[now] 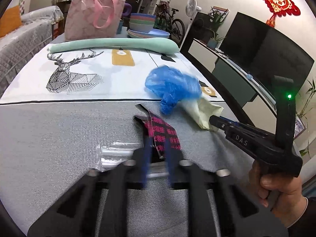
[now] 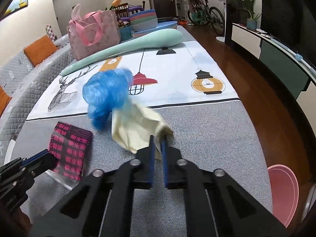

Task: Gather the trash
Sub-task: 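Grasp the pink-black card with the left tool while the right tool grasps the cream paper bag, then carry the card and cream paper bag in both tools toward the wastebasket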

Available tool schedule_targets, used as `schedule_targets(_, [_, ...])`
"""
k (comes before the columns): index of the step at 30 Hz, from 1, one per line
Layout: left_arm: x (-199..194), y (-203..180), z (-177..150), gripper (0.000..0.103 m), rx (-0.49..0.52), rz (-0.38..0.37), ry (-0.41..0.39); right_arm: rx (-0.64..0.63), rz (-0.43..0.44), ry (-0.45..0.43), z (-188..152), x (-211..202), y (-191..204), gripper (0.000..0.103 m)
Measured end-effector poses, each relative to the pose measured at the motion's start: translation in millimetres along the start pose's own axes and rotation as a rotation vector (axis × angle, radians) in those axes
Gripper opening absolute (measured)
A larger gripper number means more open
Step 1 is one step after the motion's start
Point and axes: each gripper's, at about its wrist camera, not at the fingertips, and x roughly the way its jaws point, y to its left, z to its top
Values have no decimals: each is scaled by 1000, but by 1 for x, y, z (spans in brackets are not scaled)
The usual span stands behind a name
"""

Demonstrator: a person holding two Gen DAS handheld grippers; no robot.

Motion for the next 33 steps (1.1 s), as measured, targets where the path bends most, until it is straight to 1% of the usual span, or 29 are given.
schedule_targets(2, [-5,-3,1,6,12,10,-13,3,10,-6,-1,-7,-2,5])
schedule_targets(6, [-22,-10,1,1,32,4,-47,-17,16,-28,-3,-26,-2,5])
schedule_targets(14, [-50,-22,-5,1,77,21,-99,-39,2,-56,-17,-66,-8,5])
schedule_targets(20, [-78,-32,-10,1,100,13,-157,-37,-4,-109,-31,-108,-19,5])
schedule_targets(23, [-92,-38,-13,1,107,2,-179,-18,-9,-148,-44,-134,-30,5])
schedule_targets(27, [-106,-49,-20,1,136,1,-207,4,-30,-179,-64,-158,-46,5])
schedule_targets(29, [-111,-52,-25,1,130,0,-215,16,-33,-187,-70,-166,-53,5])
schedule_targets(33, [-116,-60,-39,1,113,-3,-211,5,-45,-232,-81,-187,-59,5])
